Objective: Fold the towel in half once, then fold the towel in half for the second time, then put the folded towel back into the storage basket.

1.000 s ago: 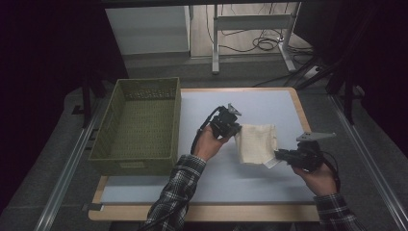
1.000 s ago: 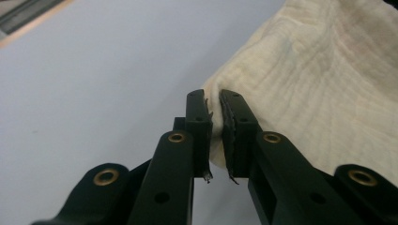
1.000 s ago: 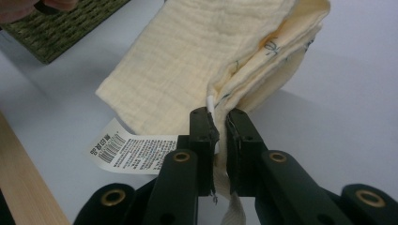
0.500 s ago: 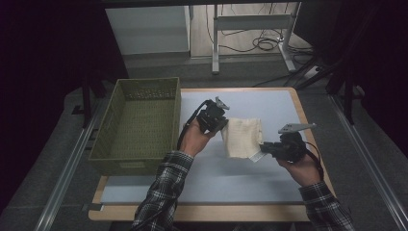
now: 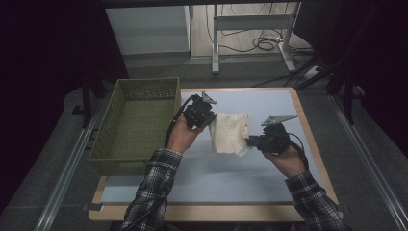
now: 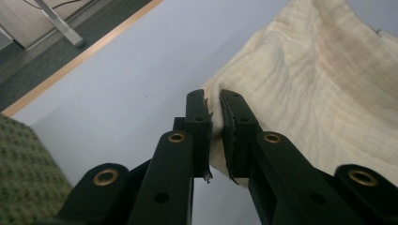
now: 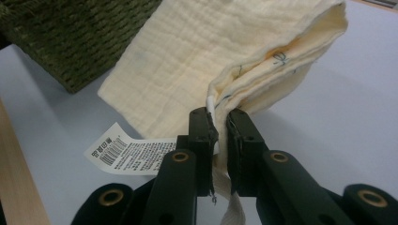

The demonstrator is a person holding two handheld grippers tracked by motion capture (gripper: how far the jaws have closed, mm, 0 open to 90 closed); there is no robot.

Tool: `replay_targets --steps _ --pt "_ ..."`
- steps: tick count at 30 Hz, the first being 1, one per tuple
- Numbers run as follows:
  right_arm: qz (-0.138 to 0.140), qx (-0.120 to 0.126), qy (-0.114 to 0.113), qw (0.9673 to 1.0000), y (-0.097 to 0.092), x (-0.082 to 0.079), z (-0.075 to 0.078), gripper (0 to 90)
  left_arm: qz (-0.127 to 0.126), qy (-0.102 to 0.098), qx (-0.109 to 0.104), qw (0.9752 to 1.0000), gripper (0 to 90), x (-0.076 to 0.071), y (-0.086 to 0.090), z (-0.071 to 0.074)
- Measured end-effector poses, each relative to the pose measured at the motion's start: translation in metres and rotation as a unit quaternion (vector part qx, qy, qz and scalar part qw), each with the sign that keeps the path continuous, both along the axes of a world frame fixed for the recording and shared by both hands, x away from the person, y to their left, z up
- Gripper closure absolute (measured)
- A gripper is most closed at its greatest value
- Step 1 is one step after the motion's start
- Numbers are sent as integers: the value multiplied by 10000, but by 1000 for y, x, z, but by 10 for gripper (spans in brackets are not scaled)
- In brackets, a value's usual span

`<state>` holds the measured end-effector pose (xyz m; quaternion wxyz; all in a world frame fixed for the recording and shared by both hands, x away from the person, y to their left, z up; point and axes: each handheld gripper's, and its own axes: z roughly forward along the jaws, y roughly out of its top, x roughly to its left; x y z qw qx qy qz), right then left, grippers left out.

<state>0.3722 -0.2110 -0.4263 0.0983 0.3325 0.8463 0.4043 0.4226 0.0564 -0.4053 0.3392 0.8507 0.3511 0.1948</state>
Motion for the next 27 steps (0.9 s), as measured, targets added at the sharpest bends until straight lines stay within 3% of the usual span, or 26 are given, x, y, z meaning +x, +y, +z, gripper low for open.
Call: replay_targets --steps 12,27 --pt "192 -47 28 9998 35 11 7 809 237 -112 -96 9996 822 -2 33 11" --pt "334 7 39 9994 61 18 20 808 393 -268 -128 9988 821 -4 59 26"
